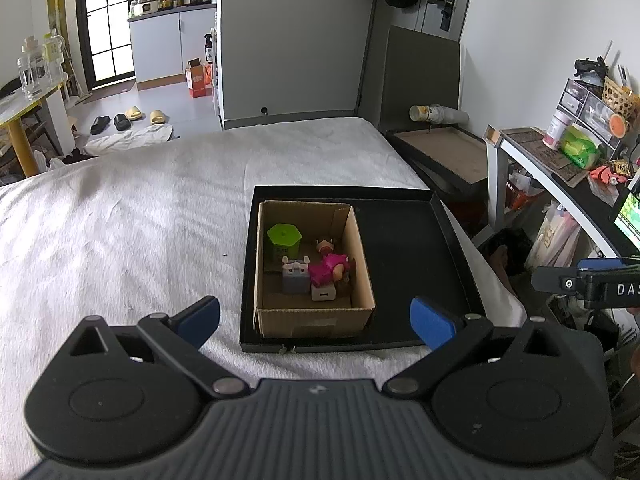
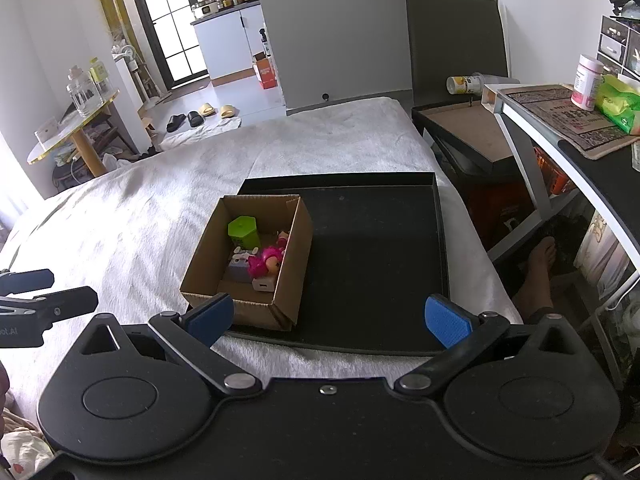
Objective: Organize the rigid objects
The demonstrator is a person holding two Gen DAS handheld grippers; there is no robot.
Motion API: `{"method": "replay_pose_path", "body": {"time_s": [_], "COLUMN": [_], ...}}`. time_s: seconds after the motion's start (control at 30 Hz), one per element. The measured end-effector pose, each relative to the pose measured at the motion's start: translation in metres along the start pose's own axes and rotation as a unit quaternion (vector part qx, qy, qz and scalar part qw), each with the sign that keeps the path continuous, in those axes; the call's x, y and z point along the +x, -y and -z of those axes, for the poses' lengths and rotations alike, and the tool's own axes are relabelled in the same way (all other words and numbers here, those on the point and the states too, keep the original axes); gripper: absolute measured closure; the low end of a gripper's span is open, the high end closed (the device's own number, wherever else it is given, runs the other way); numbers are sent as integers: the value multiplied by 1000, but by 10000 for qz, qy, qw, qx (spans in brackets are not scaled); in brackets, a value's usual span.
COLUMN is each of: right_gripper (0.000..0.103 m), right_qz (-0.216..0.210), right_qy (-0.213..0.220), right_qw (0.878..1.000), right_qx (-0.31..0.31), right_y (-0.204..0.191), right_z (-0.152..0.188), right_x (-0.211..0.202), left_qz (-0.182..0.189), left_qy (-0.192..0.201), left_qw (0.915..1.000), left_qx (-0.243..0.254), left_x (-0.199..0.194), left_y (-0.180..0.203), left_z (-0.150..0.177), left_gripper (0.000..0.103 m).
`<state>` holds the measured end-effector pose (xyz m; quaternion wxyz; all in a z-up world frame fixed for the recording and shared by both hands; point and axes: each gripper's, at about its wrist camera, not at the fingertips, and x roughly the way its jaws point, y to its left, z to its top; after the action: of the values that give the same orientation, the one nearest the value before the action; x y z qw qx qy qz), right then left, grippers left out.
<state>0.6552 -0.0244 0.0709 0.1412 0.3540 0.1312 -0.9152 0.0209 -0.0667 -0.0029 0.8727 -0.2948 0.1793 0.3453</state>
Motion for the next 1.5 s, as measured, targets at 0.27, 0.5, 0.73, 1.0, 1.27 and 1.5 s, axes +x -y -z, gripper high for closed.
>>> {"method": "replay_pose_path", "body": {"time_s": [0.27, 0.5, 0.73, 1.0, 1.27, 1.5], "right_gripper": [0, 0, 0, 0, 0, 0], "right_qz": [6, 11, 71, 63, 56, 71], "right_qy": [-1, 2, 61, 38, 57, 26], "right_qw": [10000, 10000, 10000, 10000, 10000, 10000], "right_qx": [-7, -11, -14, -19, 5, 18], "right_y": [0, 0, 0, 2, 3, 6], "right_z": [0, 1, 1, 0, 1, 2], "right_x": [0, -2, -6, -5, -5, -2], "left_qz": [-19, -17, -25, -18, 30, 33], "left_qy": [6, 3, -9, -3, -20, -51], "left_qw": [10000, 10000, 10000, 10000, 9999, 9999], "left_qx": [5, 6, 11, 59, 141, 131], "left_x": [-1, -1, -1, -3, -2, -1], "left_y": [0, 0, 0, 3, 6, 6], "left_z": [1, 1, 1, 2, 2, 2], "left_gripper": [2, 2, 2, 2, 2, 2]}}
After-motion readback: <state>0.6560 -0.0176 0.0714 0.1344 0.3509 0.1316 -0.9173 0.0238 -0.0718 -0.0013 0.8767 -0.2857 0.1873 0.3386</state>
